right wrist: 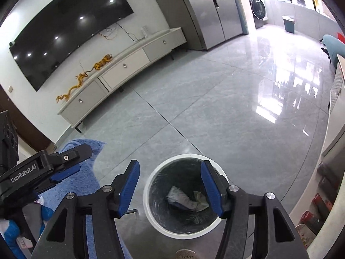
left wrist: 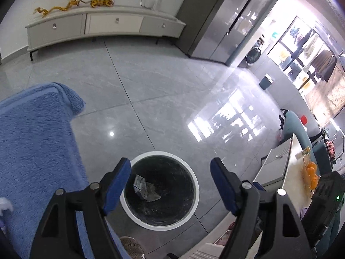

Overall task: Collect trash
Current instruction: 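Carry both items over the bin and open both tools to drop them, then grasp the purple wrapper with the left tool while the right grasps a purple bag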

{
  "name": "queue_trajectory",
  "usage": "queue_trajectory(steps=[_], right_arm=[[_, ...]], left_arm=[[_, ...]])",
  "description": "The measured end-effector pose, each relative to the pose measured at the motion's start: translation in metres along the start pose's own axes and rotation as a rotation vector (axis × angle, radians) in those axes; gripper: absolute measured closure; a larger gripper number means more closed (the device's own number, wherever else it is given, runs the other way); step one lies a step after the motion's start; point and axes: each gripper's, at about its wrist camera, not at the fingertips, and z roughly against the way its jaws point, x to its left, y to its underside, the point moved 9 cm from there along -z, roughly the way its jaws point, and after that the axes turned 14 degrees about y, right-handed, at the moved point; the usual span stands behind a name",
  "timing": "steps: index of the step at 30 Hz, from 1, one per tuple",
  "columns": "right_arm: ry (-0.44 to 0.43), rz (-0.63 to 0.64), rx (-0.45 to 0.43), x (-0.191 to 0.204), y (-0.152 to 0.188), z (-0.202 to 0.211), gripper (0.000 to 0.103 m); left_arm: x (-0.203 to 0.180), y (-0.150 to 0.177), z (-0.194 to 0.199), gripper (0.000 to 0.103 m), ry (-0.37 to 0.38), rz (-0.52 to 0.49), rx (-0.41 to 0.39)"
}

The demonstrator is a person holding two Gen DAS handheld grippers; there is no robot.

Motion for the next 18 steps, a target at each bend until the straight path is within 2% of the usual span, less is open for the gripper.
queue_trajectory(steps=[3, 9, 13, 18], right_arm=[[-0.03, 0.035, -0.034, 0.015, 0.001, 0.022, 0.047], [-0.112, 0.115, -0.119, 0.062, 0.001, 0.079, 0.047], [-0.178, 0.186, -0.169, 0.104, 0.006, 0.12, 0.047], [-0.269, 0.28, -0.193, 0.162, 0.025, 0.157, 0.047]], left_arm=[[-0.005, 0.001, 0.037, 0.028, -0.027, -0.034, -0.036], [0.002, 0.001, 0.136, 0.028, -0.094, -0.087, -0.142], [0.027, 0.016, 0.209, 0.028, -0.145, -0.101, -0.21], [0.09, 0.049, 0.3, 0.028, -0.252, -0.059, -0.277]])
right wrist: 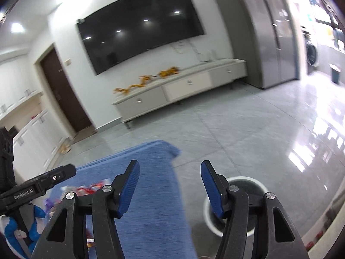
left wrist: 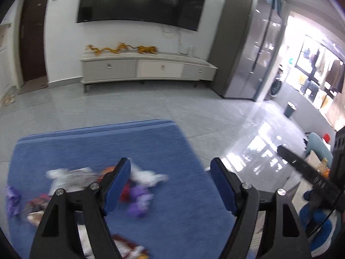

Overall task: Collect trash
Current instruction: 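Grasp the purple wrapper with the left tool while the right grasps a purple bag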

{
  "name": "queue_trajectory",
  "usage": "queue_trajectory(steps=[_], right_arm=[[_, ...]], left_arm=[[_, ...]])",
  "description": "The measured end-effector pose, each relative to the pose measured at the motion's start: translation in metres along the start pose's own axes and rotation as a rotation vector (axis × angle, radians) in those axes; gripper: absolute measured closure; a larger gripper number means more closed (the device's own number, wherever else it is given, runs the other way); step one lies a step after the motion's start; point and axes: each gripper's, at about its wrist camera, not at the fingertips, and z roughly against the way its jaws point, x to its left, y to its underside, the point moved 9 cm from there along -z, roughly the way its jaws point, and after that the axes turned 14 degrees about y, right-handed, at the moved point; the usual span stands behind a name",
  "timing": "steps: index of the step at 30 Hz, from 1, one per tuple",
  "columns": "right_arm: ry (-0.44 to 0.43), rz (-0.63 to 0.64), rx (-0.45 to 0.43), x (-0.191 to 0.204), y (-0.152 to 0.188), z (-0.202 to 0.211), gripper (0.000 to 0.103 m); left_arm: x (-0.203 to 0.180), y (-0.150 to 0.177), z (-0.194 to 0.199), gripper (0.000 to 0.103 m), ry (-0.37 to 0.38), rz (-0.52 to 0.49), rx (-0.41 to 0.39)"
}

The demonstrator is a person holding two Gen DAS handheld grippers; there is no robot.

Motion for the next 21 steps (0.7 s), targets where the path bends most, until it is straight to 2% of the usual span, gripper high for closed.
queue_trajectory(steps=[3, 6, 8, 12, 17, 21], right_arm=[[-0.04, 0.05, -0.001, 0.039, 0.0, 0.003, 0.046], [-0.081, 0.091, 0.028, 0.073, 0.007, -0.005, 0.046], [-0.104, 0.11, 0.062, 0.092, 0.018, -0.016, 0.046], [-0.143, 0.149, 0.172, 0.133, 0.053, -0.053, 0.046], [-0.165, 0.223, 0.309, 0.184, 0.102, -0.099, 0.047], [-0.153, 0.278, 0.393, 0.199, 0.146, -0.127, 0.049]], left_arm=[[0.069, 0.015, 0.042, 0.028, -0.113, 0.028, -0.03], [0.145, 0.037, 0.078, 0.028, -0.216, 0.103, -0.038], [0.199, 0.057, 0.1, 0.028, -0.294, 0.165, -0.036], [0.278, 0.09, 0.121, 0.028, -0.376, 0.261, -0.011], [0.339, 0.123, 0.123, 0.028, -0.419, 0.359, 0.014], [0.359, 0.135, 0.107, 0.028, -0.428, 0.394, 0.041]])
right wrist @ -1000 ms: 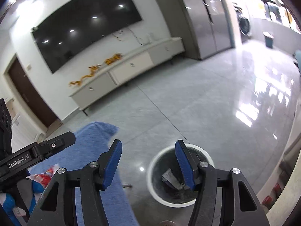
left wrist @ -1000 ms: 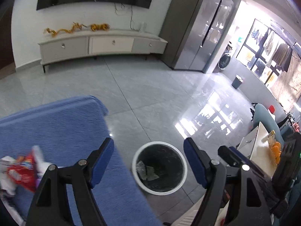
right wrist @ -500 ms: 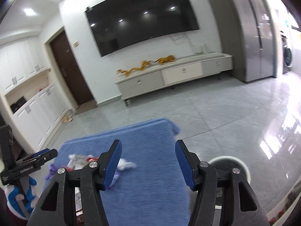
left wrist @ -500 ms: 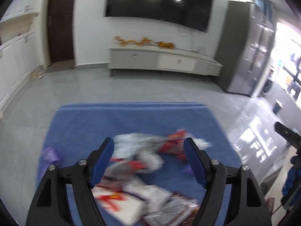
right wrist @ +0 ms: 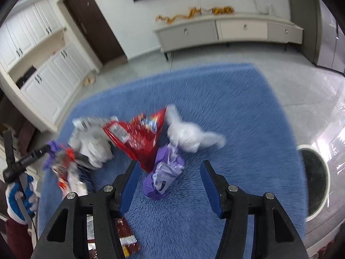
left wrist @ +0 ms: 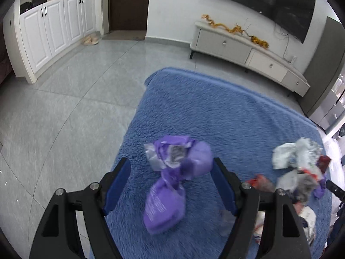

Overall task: Collect trash
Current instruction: 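Grasp the purple wrapper with the left tool while the right grasps a purple bag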

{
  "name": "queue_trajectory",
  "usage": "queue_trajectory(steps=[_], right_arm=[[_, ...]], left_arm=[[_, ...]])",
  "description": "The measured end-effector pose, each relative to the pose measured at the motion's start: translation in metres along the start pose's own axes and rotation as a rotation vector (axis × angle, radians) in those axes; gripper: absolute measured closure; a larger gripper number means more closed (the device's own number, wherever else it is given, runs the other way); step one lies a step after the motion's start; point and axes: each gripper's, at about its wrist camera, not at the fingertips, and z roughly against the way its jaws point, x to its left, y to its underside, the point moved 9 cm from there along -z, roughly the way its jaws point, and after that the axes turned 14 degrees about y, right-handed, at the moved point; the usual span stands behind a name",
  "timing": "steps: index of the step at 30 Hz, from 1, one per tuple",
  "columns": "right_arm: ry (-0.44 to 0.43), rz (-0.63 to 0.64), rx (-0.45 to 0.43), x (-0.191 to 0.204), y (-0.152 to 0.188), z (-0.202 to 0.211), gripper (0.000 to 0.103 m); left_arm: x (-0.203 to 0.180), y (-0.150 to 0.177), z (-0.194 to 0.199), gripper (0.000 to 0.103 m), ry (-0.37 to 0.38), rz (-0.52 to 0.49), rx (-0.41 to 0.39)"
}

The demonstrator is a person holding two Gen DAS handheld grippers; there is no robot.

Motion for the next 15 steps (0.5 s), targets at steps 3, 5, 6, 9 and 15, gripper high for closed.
queue_trajectory(steps=[3, 5, 6, 9, 15], right_arm=[[0.004, 0.006, 0.033, 0.007, 0.006, -0.018, 0.054], [0.0, 0.008, 0.043, 0.009, 0.006, -0.027, 0.062], [-0.004, 0.008, 0.037, 0.009, 0.005, -0.027, 0.064], [-0.034, 0.019, 0.028, 0.014, 0.005, -0.026, 0.071], [-0.07, 0.032, -0.005, 0.004, 0.013, -0.005, 0.071]], left_arm=[[0.004, -0.005, -0.016, 0.04, 0.008, 0.001, 0.019], [0.005, -0.003, -0.022, 0.049, 0.008, -0.001, 0.027], [0.005, -0.003, -0.023, 0.053, 0.005, -0.008, 0.022], [0.003, -0.003, -0.021, 0.06, 0.018, 0.001, 0.013], [-0.008, -0.004, 0.005, 0.063, 0.03, -0.013, -0.027]])
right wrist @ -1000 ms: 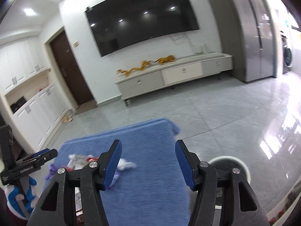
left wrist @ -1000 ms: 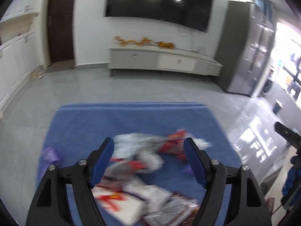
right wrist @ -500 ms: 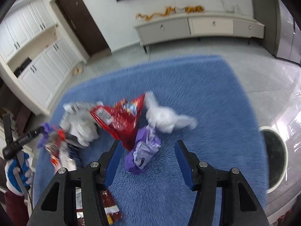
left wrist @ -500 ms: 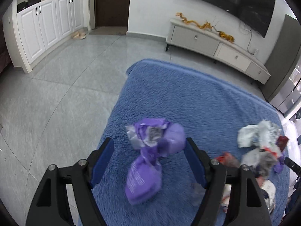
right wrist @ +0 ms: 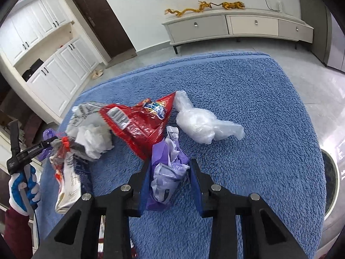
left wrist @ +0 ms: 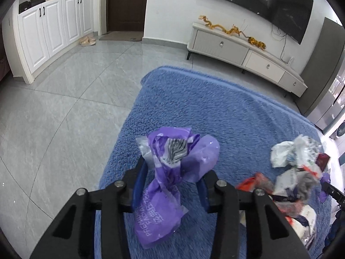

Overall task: Collect trash
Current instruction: 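Grasp the purple wrapper with the left tool while the right grasps a purple bag, then carry both purple items to the bin and release them inside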

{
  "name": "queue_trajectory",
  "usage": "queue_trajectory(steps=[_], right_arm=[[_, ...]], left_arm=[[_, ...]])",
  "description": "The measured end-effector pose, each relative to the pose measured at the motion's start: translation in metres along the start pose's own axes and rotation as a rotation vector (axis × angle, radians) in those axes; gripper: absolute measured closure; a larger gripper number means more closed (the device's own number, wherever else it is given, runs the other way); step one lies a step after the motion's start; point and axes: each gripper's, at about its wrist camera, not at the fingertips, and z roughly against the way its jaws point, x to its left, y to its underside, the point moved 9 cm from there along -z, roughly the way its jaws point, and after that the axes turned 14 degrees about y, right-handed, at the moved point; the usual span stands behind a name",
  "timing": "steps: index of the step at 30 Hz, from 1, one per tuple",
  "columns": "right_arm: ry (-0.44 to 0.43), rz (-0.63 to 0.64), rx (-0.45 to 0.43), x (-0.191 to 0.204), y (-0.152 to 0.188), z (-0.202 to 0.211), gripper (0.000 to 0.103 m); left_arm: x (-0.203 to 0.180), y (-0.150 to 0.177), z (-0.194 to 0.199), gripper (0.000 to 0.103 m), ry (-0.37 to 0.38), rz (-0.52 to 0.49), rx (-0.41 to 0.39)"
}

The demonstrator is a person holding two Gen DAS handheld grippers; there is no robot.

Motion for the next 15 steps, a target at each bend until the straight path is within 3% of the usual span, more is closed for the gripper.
queue_trajectory(steps=[6, 10, 15], right_arm=[[-0.005, 0.003, -0.09, -0.015, 0.0, 0.043, 0.071], [0.019, -0.026, -0.157, -0.034, 0.001, 0.073, 0.071], [0.074, -0.094, -0.224, -0.081, -0.001, 0.106, 0.071]], left_arm=[[-0.056, -0.004, 0.042, 0.063, 0.09, -0.035, -0.057], [-0.128, -0.001, 0.053, 0.063, 0.184, -0.104, -0.054], [-0.251, 0.011, 0.043, 0.063, 0.371, -0.184, 0.007]])
